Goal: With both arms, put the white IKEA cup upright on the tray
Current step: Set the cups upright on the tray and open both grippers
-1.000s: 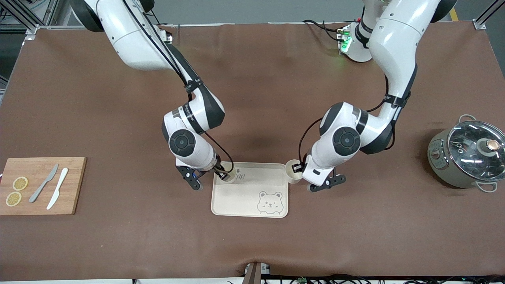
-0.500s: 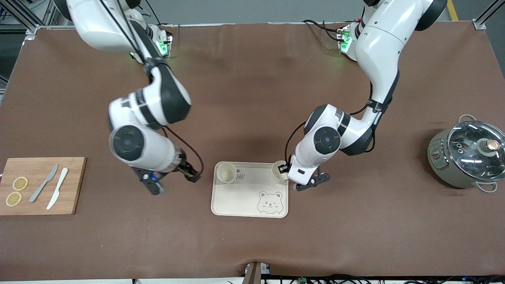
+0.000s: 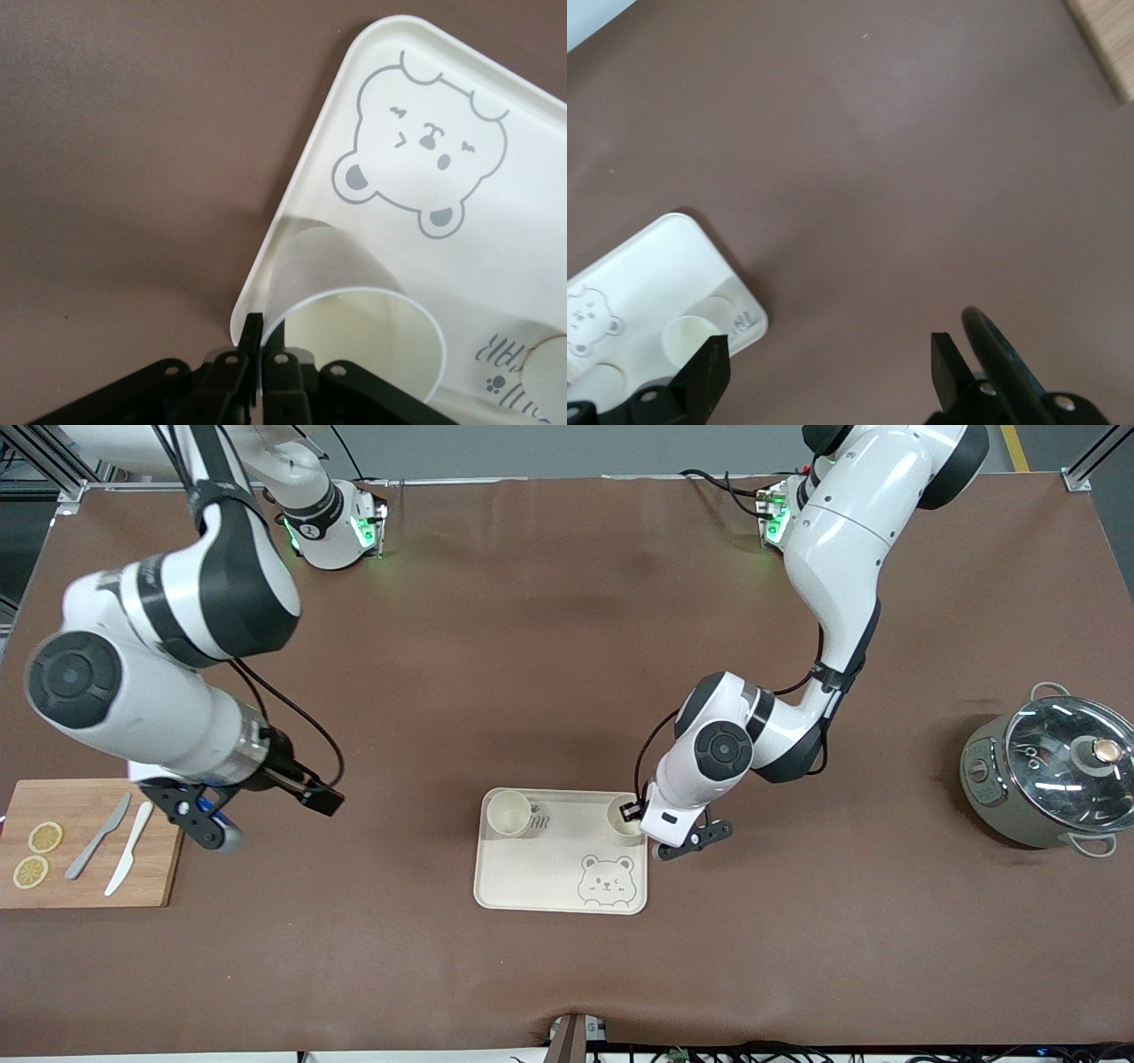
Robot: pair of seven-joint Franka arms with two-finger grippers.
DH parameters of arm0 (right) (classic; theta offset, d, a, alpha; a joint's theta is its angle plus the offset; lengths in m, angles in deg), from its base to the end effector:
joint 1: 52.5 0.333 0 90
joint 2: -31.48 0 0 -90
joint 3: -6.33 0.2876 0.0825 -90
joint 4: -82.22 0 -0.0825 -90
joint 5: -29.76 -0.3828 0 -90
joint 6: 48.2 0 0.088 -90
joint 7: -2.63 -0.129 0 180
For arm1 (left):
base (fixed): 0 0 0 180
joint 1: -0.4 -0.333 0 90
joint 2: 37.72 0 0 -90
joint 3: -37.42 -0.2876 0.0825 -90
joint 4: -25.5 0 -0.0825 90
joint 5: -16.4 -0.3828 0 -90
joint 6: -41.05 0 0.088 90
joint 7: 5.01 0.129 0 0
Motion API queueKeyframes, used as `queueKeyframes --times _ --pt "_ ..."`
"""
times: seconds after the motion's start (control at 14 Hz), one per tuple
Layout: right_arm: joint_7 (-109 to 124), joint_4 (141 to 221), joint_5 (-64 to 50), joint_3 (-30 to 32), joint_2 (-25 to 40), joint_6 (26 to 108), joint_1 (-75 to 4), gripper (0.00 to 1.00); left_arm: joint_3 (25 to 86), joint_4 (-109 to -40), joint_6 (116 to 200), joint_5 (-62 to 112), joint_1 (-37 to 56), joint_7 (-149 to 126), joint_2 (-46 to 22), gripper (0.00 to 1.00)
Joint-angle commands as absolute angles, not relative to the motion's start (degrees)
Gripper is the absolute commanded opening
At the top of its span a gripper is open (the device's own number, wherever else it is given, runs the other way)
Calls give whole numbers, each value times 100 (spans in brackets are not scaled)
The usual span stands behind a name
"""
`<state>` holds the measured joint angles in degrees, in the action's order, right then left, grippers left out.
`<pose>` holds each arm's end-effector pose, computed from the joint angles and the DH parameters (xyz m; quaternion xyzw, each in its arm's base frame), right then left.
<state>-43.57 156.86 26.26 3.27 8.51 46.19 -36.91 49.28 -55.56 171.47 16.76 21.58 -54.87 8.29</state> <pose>0.6406 0.1556 0.4633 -0.9562 0.2907 0.0340 0.0037 0.6132 -0.3708 0.1941 0.9799 0.1807 -0.0224 0.0809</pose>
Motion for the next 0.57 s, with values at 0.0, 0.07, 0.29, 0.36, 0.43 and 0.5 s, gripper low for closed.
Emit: queueKeyframes --times 0.0,0.07,0.29,0.36,0.43,0.5 --pt "-3494 16711 2817 422 1652 4707 -4028 100 4805 -5412 17148 1710 2264 -5537 834 48" --pt "-3212 16826 2923 422 1793 4707 -4107 100 4805 -5412 17139 1658 2255 -5546 790 67" --pt "-2448 17203 3135 422 2223 4698 -4510 100 4761 -5412 17051 1369 2176 -5537 509 100" --pt "-2061 17274 3135 422 2364 4690 -4677 100 4761 -5421 16964 1332 2106 -5537 386 100" --pt "-1770 17301 3135 422 2470 4672 -4835 100 4761 -5413 16798 1306 2001 -5519 228 100" --pt "-1463 17301 3135 431 2584 4585 -4941 100 4761 -5412 16709 1227 1852 -5467 53 100"
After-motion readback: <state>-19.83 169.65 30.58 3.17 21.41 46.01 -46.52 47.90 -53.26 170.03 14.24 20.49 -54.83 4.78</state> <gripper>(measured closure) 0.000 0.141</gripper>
